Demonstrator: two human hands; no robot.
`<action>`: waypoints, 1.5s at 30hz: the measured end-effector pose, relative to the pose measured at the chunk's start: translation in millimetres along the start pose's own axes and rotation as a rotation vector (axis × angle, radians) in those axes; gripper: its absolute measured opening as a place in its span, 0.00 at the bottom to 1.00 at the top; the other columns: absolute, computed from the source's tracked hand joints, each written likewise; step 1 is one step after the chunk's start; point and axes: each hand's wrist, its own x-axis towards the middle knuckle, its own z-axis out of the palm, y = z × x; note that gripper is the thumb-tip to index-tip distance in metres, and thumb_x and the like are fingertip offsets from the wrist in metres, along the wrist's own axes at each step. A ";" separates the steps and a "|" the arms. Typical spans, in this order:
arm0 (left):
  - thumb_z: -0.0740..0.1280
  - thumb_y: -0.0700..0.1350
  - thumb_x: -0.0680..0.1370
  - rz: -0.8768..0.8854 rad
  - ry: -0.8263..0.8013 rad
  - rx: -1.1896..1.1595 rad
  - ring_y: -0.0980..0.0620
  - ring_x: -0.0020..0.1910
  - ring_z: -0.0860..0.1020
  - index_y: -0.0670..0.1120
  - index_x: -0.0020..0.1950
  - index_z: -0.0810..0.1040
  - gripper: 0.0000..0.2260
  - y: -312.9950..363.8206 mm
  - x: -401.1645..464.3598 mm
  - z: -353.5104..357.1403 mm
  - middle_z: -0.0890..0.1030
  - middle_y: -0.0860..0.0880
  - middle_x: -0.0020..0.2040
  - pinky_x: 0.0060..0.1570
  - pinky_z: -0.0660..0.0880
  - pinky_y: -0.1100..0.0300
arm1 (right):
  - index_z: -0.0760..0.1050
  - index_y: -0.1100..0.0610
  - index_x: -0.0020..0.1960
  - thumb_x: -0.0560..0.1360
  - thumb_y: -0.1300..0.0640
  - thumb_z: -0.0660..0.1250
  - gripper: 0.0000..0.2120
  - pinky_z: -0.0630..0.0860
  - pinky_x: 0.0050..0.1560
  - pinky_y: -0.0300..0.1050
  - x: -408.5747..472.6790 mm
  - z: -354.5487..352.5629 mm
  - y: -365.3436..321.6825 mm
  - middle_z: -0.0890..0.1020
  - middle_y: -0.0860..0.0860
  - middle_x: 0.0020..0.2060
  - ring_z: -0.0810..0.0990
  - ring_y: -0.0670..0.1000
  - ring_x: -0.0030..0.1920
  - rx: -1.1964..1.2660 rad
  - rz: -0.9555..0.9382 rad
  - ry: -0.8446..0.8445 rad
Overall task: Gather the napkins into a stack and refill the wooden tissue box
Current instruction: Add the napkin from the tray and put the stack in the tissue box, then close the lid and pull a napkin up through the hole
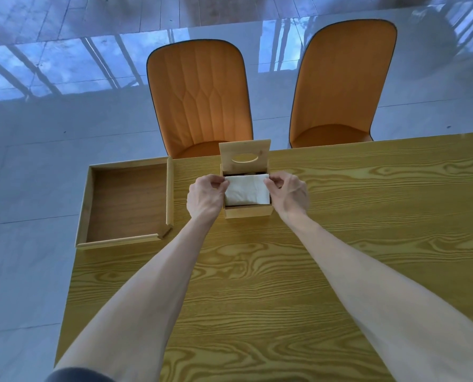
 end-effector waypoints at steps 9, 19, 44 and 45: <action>0.69 0.53 0.77 -0.030 0.009 0.034 0.49 0.48 0.81 0.52 0.57 0.80 0.11 -1.6 5.7 3.8 0.80 0.55 0.45 0.44 0.77 0.54 | 0.81 0.55 0.54 0.77 0.49 0.69 0.11 0.72 0.39 0.40 4.5 7.3 0.7 0.86 0.52 0.46 0.83 0.52 0.46 -0.017 0.049 0.003; 0.64 0.58 0.79 -0.161 -0.087 -0.160 0.46 0.53 0.81 0.47 0.62 0.77 0.18 8.0 22.8 -12.1 0.83 0.47 0.56 0.55 0.79 0.46 | 0.77 0.55 0.59 0.79 0.44 0.63 0.17 0.81 0.51 0.52 29.1 -9.7 -16.2 0.83 0.50 0.52 0.82 0.52 0.49 0.278 0.270 -0.075; 0.69 0.62 0.74 -0.204 -0.250 -0.359 0.46 0.69 0.71 0.49 0.70 0.74 0.28 34.9 12.5 -41.7 0.73 0.47 0.71 0.68 0.69 0.47 | 0.70 0.55 0.72 0.75 0.37 0.66 0.32 0.68 0.66 0.50 13.3 -33.5 -37.4 0.72 0.54 0.71 0.71 0.54 0.70 0.623 0.325 -0.270; 0.69 0.62 0.74 -0.207 -0.271 -0.350 0.45 0.69 0.72 0.49 0.71 0.74 0.29 30.6 9.8 -42.4 0.73 0.46 0.71 0.68 0.69 0.46 | 0.69 0.55 0.73 0.74 0.37 0.66 0.33 0.68 0.65 0.50 9.5 -32.9 -32.9 0.72 0.54 0.72 0.71 0.54 0.70 0.615 0.314 -0.271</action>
